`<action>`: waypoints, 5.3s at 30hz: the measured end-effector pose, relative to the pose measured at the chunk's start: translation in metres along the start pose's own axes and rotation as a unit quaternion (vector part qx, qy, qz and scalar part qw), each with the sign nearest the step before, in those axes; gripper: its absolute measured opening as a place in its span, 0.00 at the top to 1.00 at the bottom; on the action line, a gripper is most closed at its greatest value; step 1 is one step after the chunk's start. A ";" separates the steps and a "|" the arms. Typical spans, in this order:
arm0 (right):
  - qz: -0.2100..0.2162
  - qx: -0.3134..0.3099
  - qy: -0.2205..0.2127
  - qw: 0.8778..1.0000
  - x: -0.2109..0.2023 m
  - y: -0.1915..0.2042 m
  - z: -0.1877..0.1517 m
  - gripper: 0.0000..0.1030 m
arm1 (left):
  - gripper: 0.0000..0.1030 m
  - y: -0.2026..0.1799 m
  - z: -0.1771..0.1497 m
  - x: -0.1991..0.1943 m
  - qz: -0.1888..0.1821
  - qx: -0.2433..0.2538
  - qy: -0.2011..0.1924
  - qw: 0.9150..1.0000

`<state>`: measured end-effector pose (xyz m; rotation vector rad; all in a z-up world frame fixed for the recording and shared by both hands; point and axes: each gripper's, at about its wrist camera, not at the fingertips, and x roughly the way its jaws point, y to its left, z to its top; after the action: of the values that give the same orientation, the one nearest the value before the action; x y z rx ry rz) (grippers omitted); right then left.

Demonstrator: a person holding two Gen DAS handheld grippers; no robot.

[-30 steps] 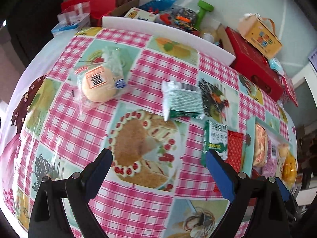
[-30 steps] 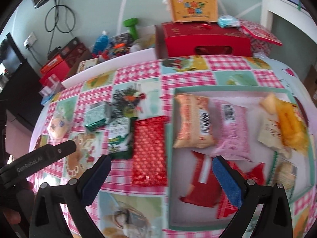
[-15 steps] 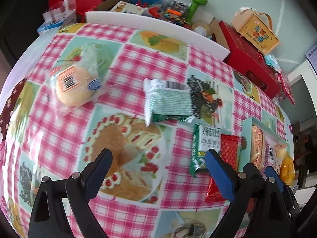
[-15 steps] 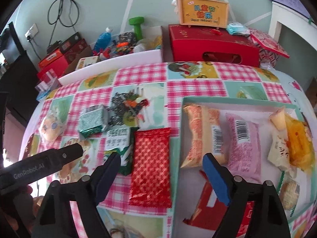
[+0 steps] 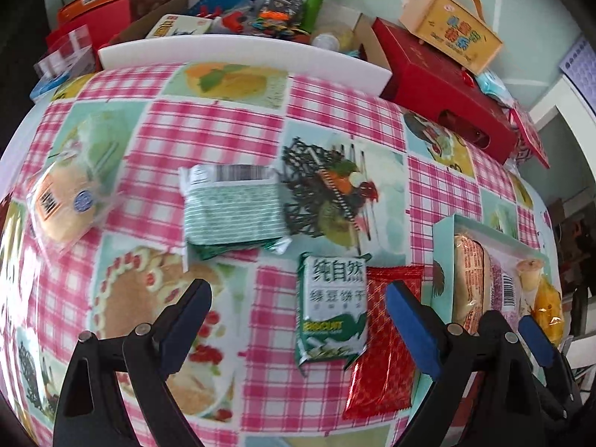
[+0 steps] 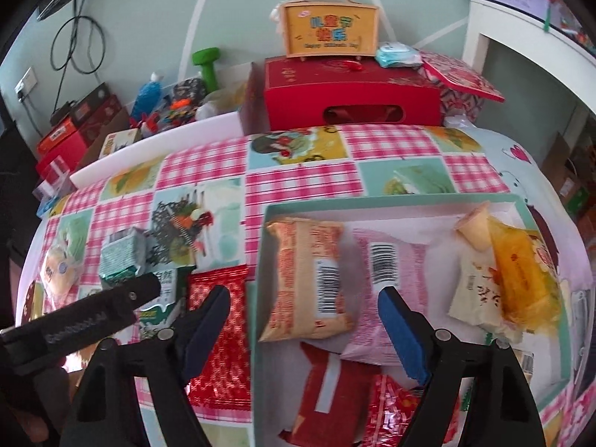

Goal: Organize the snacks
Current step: 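Grasp the green biscuit box with the left tool and lift it, then grasp the red patterned packet with the right tool while the left tool holds the biscuit box, then carry the biscuit box and red packet into the white tray and open both tools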

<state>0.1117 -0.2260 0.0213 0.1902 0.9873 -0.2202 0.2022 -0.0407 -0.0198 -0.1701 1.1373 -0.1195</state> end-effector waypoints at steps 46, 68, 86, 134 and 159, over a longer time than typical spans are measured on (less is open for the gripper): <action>0.087 -0.134 0.038 0.986 0.021 0.080 -0.035 0.44 | 0.58 0.067 -0.057 -0.017 0.033 -0.074 0.023 0.996; 0.072 -0.166 0.040 0.983 0.033 0.091 -0.044 0.47 | 0.57 0.065 -0.052 -0.013 0.034 -0.077 0.034 0.996; 0.080 -0.146 0.027 0.986 0.025 0.083 -0.039 0.46 | 0.57 0.066 -0.051 -0.013 0.030 -0.083 0.043 0.995; 0.057 -0.151 0.039 0.986 0.028 0.096 -0.048 0.53 | 0.59 0.052 -0.044 -0.023 0.055 -0.059 0.047 0.996; 0.063 -0.098 -0.046 0.992 -0.046 0.057 -0.025 0.53 | 0.59 0.006 -0.033 -0.087 -0.024 -0.025 -0.026 0.999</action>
<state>0.0826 -0.1602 0.0494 0.0625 0.8947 -0.0160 0.1363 -0.0214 0.0432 -0.2434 1.0849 -0.1296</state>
